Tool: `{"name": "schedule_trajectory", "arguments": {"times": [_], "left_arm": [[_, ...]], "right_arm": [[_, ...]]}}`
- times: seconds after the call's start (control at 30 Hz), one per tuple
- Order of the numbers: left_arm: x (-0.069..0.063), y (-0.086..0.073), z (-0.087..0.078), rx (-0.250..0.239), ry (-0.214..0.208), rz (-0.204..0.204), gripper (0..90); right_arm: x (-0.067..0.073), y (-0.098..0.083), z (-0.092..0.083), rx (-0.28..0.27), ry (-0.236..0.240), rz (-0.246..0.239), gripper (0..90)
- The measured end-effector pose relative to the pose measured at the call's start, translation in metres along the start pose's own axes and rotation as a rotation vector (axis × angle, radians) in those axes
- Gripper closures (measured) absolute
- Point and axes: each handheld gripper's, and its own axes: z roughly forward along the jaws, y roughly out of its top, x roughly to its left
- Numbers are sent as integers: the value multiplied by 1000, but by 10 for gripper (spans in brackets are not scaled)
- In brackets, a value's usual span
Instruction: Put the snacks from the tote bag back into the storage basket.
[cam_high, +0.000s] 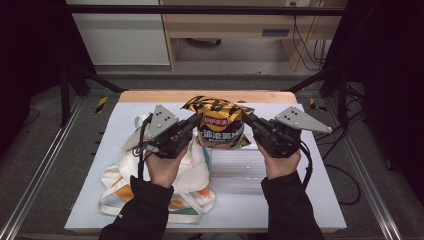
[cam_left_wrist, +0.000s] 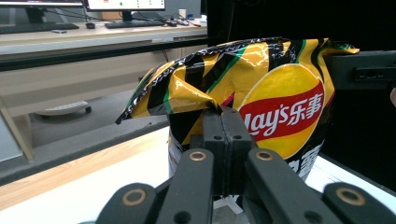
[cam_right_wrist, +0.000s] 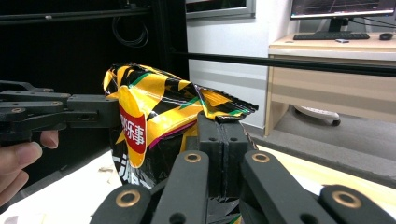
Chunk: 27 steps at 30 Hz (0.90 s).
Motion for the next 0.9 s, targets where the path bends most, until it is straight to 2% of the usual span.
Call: {"name": "schedule_trajectory", "arguments": {"times": [0.47, 0.7, 0.9], "left_arm": [[-21, -2, 30, 24, -40, 10, 900], [-25, -9, 45, 40, -54, 8, 900], [-25, -14, 54, 51, -61, -2, 900]], "right_arm": [[-26, -11, -21, 7, -43, 26, 900], [-36, -20, -25, 22, -63, 46, 898], [-41, -24, -26, 34, -77, 40, 898]]}}
